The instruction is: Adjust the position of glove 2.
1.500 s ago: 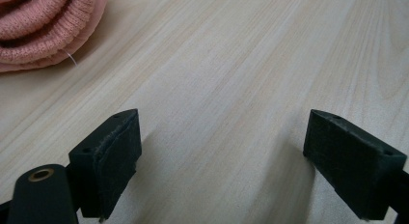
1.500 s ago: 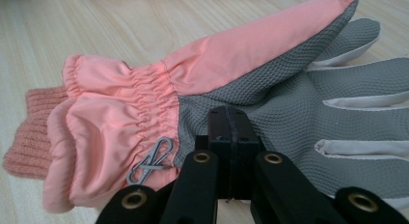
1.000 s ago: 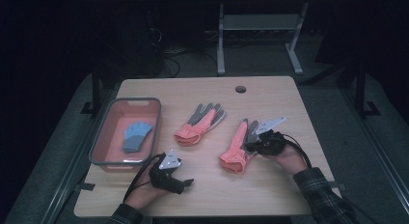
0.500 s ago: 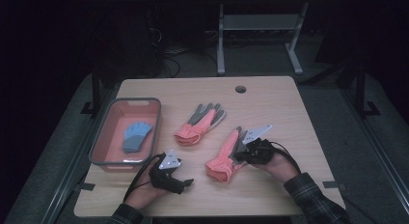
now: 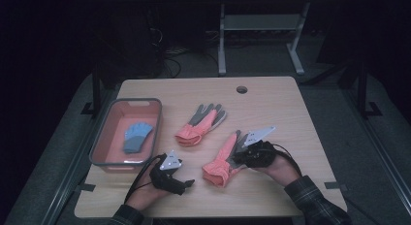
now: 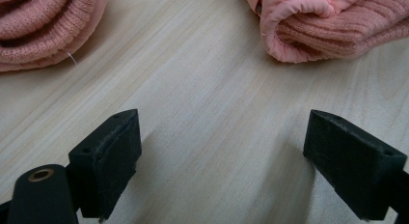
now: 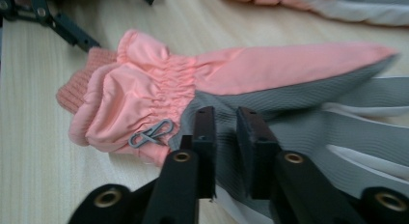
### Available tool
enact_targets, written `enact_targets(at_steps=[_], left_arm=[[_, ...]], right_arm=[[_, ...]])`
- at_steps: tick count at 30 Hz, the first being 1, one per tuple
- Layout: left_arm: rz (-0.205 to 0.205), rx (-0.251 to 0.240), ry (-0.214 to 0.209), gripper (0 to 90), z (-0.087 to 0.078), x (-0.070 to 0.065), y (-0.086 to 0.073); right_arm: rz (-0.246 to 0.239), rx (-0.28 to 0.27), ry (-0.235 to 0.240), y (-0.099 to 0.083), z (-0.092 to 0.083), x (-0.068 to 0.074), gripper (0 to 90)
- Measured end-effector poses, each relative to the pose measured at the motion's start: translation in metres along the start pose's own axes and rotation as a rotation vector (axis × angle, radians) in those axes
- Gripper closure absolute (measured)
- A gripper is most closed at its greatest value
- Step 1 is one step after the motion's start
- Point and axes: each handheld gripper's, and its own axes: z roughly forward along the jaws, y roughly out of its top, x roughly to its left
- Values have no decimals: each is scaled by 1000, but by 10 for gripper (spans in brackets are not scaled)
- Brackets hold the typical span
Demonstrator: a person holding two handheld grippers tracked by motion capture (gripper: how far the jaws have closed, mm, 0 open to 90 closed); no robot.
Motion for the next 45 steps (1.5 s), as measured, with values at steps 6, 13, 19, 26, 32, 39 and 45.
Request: enact_targets(at_steps=[6, 13, 19, 26, 32, 39, 45], left_arm=[[-39, 15, -19, 135, -2, -3, 11], [-84, -32, -2, 141, -8, -1, 44], [-112, -73, 36, 154, -7, 16, 78], [-120, -89, 103, 249, 12, 49, 116], [-163, -63, 161, 620, 33, 80, 135], [-232, 5, 171, 897, 61, 107, 133], [-237, 31, 132, 897, 73, 100, 128]], right_arm=[[44, -54, -68, -12, -25, -9, 564], [115, -36, -167, -45, -41, -21, 358], [143, -11, -222, -69, -50, -27, 313], [177, 6, -248, -92, -58, -33, 302], [199, 1, -255, -101, -62, -37, 310], [193, -2, -257, -101, -62, -37, 309], [192, -2, -257, -101, -62, -37, 309]])
